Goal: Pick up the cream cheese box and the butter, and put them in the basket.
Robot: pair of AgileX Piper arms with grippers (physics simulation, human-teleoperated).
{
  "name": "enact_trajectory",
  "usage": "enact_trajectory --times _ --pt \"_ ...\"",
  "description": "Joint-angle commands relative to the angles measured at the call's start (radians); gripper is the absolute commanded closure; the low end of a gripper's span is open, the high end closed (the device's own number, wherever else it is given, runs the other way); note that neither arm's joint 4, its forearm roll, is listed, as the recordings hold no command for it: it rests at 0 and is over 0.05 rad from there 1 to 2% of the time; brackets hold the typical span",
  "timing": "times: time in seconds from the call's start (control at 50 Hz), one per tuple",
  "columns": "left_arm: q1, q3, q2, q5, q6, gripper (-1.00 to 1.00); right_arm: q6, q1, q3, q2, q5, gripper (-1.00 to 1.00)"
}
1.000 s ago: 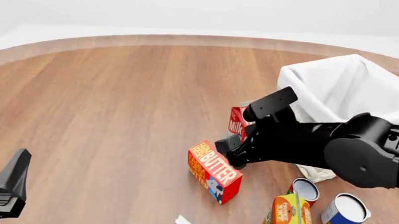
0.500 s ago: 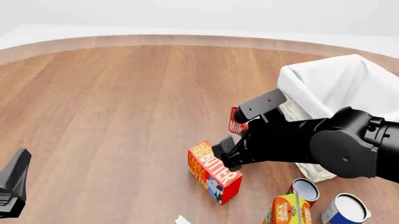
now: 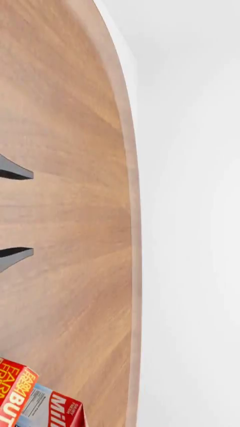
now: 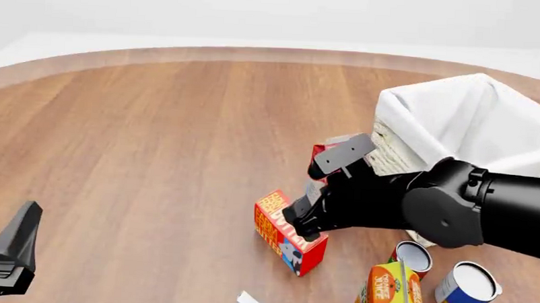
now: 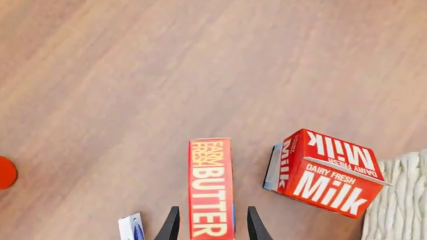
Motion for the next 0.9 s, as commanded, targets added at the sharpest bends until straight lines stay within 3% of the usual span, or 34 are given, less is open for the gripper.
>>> enact_trajectory --times 0.02,0.16,0.62,0.9 --pt "0.000 0.000 0.000 0.000 0.000 -1.00 0.017 0.010 0.029 0.027 -0.047 -1.00" --pt "0.000 0.000 0.000 0.000 0.000 -1.00 -0.014 -0.003 0.061 0.040 -0.079 -1.00" --pt "0.000 0.000 0.000 0.000 0.000 -1.00 0.032 0.032 0.082 0.110 -0.163 -1.00" --pt "0.000 0.000 0.000 0.000 0.000 -1.00 0.014 0.006 0.092 0.116 -0.181 -1.00"
